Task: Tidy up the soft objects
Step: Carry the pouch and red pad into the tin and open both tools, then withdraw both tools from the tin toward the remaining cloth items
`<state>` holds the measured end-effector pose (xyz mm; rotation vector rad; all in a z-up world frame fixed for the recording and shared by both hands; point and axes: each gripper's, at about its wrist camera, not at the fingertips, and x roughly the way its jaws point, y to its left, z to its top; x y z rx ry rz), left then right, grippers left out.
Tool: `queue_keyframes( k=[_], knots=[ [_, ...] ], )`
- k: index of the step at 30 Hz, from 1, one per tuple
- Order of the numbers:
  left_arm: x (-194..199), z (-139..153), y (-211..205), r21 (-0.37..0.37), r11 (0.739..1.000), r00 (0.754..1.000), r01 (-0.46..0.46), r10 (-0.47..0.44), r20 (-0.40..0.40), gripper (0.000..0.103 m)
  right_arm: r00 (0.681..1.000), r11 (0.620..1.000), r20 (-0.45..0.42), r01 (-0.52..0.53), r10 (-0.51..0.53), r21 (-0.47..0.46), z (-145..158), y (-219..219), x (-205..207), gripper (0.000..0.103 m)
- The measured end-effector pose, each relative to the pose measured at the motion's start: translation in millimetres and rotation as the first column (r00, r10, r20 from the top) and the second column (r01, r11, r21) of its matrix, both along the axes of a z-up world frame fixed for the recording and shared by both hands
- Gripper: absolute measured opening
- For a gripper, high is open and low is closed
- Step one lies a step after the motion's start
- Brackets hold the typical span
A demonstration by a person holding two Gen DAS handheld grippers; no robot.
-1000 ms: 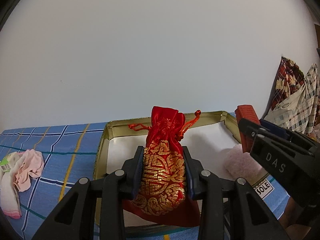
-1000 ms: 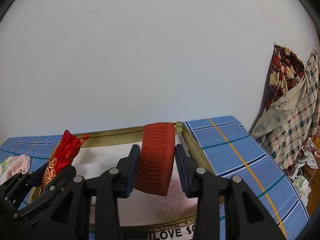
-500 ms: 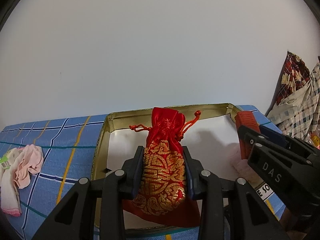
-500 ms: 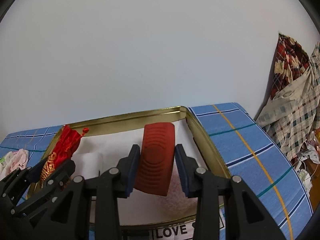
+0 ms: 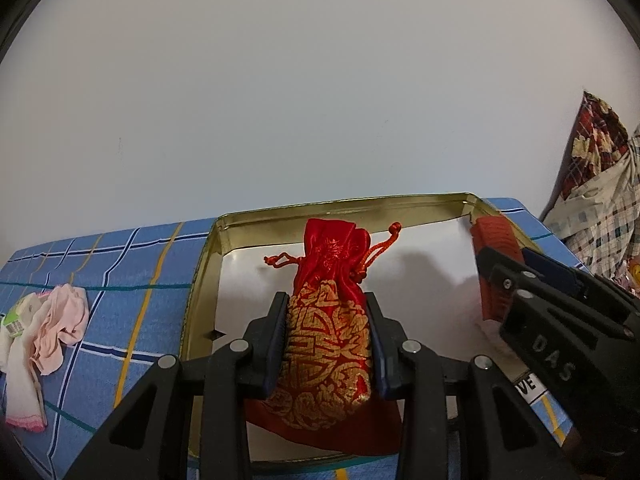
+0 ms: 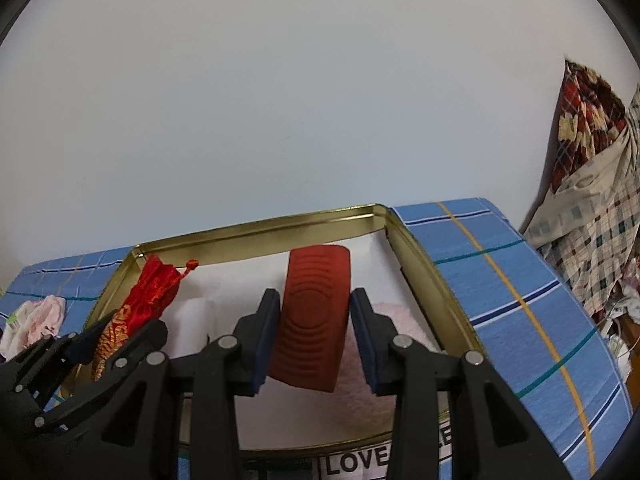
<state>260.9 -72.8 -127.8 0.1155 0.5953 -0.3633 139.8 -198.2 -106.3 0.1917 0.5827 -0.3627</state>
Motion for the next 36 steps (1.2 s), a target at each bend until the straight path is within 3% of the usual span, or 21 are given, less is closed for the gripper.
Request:
queue_keyframes(
  k=[2,3,4,6,7,12,22,25,28,36],
  knots=[
    [0,0,-1,-0.004,1.0,1.0,-0.016,0.016,0.003,0.05,1.0,1.0,0.02,0.004,-0.005,0.014,2,-2,-2,0.039],
    [-1,0,-1,-0.01,1.0,1.0,-0.018,0.018,0.01,0.061,0.999,1.0,0.035,0.008,-0.008,0.016,3,-3,-4,0.045],
    [-2,1,0,-0.013,1.0,1.0,-0.023,0.023,0.018,0.074,0.999,1.0,0.046,0.012,-0.013,0.017,5,-4,-6,0.061],
    [-7,4,1,-0.023,0.999,0.997,-0.047,0.049,0.054,0.086,0.996,0.999,0.084,0.041,-0.043,0.015,9,-6,-12,0.086],
    [-11,5,2,-0.034,0.998,0.996,-0.051,0.053,0.073,0.087,0.992,0.998,0.112,0.059,-0.06,0.013,12,-7,-17,0.091],
    [-22,8,6,-0.047,0.998,0.993,-0.049,0.054,0.109,0.091,0.973,0.994,0.201,0.111,-0.111,0.008,21,-12,-33,0.098],
    [-37,12,31,-0.081,0.99,0.983,-0.118,0.129,0.133,0.091,0.954,0.989,0.269,0.146,-0.135,-0.018,23,-16,-45,0.098],
    [-38,15,46,-0.096,0.988,0.975,-0.123,0.138,0.172,0.091,0.932,0.986,0.338,0.159,-0.134,-0.047,26,-10,-54,0.098],
    [-45,17,57,-0.054,0.99,0.961,-0.134,0.143,0.236,0.091,0.917,0.981,0.376,0.177,-0.135,-0.078,28,-6,-58,0.101],
    [-50,22,89,-0.067,0.983,0.943,-0.173,0.185,0.276,0.091,0.925,0.969,0.353,0.205,-0.144,-0.14,26,8,-51,0.102]
  ],
)
